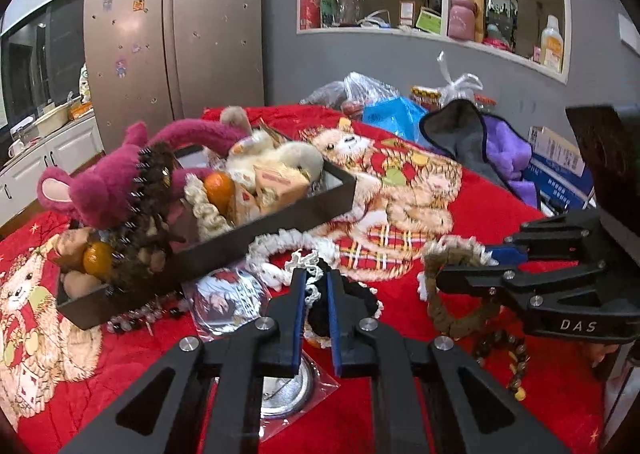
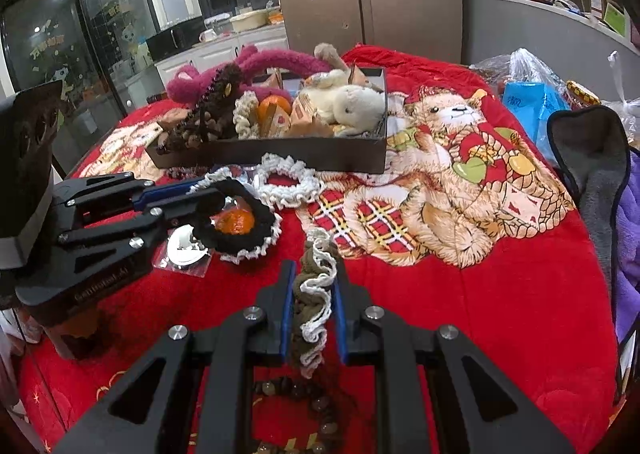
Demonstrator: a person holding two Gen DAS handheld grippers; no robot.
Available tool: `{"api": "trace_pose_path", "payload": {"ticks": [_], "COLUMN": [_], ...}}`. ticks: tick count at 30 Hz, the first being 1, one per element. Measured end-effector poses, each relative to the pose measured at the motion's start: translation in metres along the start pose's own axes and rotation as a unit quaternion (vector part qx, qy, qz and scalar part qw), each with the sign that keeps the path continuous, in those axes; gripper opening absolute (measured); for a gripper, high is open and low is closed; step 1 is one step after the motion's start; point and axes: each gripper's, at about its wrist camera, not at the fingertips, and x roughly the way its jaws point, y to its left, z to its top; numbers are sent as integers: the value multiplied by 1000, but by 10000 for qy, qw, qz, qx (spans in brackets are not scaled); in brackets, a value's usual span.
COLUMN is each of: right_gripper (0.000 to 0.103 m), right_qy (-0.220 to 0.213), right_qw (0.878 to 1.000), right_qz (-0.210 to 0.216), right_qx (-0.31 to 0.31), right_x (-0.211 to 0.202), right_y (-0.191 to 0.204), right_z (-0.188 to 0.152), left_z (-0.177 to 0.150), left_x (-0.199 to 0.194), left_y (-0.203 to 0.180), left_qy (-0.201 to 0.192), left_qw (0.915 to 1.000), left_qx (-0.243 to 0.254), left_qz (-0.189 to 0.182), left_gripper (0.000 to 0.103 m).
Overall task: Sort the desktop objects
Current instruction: 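Lift the scrunchie with the left tool while the right tool carries the knitted ring toward the tray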
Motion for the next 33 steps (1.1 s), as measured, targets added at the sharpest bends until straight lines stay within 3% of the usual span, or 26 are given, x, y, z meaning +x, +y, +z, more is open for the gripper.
{"api": "trace_pose_path", "payload": {"ticks": [7, 10, 18, 26, 28, 30, 33], "right_gripper": [18, 18, 18, 18, 21, 35, 35], "right_qy": [-527, -562, -6, 199, 407, 648, 579], "right_qw": [9985, 9983, 9997, 9974, 9958, 9942, 9943], "right_qz": [164, 166, -215, -531, -651, -696, -841], "right_qx": [-10, 9, 140, 455, 497, 507, 321], "right_x": [-19, -20, 2, 11, 19, 30, 33], "right_y": [3, 2, -10, -34, -40, -43, -37], "right_z": [5, 7, 1, -3, -6, -10, -12], "left_z": [16, 23, 38, 40, 40, 39, 40], "left_x": [-30, -41, -62, -60, -59, -59, -59], "left_y": [5, 13, 42, 50, 51, 52, 54], "left_qy": [-469, -617, -945, -917, -898, -886, -881], "left_qw": [9988, 9976, 9929, 9923, 9923, 9924, 9922], "left_qx": [57, 16, -343, -383, -394, -412, -399], "left_qz": [143, 306, 632, 740, 760, 752, 792], "left_gripper": [10, 10, 10, 10, 10, 10, 10]}}
